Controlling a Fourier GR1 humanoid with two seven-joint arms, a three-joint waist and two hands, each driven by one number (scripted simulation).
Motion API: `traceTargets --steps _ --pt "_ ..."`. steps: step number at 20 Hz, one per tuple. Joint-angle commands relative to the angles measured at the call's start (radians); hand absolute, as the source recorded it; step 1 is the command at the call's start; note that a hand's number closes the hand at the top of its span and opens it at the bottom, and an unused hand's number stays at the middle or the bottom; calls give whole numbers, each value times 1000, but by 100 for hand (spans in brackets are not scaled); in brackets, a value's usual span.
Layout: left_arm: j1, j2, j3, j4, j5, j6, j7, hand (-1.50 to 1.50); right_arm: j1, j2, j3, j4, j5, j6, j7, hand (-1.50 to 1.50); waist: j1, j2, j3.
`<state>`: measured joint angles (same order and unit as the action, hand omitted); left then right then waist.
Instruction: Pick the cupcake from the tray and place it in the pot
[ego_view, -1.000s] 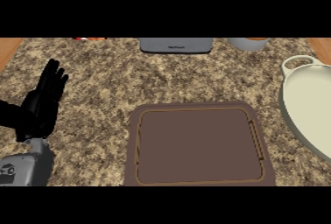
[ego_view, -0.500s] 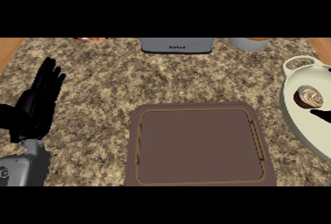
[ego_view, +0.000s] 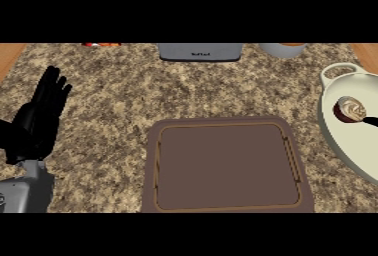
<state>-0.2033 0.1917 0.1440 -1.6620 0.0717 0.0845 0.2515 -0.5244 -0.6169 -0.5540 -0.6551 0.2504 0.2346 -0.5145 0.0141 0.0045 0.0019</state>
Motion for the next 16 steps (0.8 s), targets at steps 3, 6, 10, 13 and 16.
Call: traceTargets --steps 3,6,10,13,16 --pt "-20 4 8 69 -3 -17 -51 0 -22 -168 -116 197 -109 165 -67 -150 -2 5 0" --pt "-41 -36 -32 44 -44 39 -7 0 -17 -259 -136 265 -129 247 -68 -150 -4 4 1" --pt "0 1 -4 -9 -13 -5 -22 0 5 -334 -144 365 -124 311 -154 -150 14 6 3" --pt "9 -32 -22 -25 -17 18 -1 0 25 -410 -143 378 -132 401 -153 -150 8 4 2" --pt "-26 -33 -23 26 -35 30 -10 0 47 -425 -145 391 -139 423 -188 -150 2 5 3"
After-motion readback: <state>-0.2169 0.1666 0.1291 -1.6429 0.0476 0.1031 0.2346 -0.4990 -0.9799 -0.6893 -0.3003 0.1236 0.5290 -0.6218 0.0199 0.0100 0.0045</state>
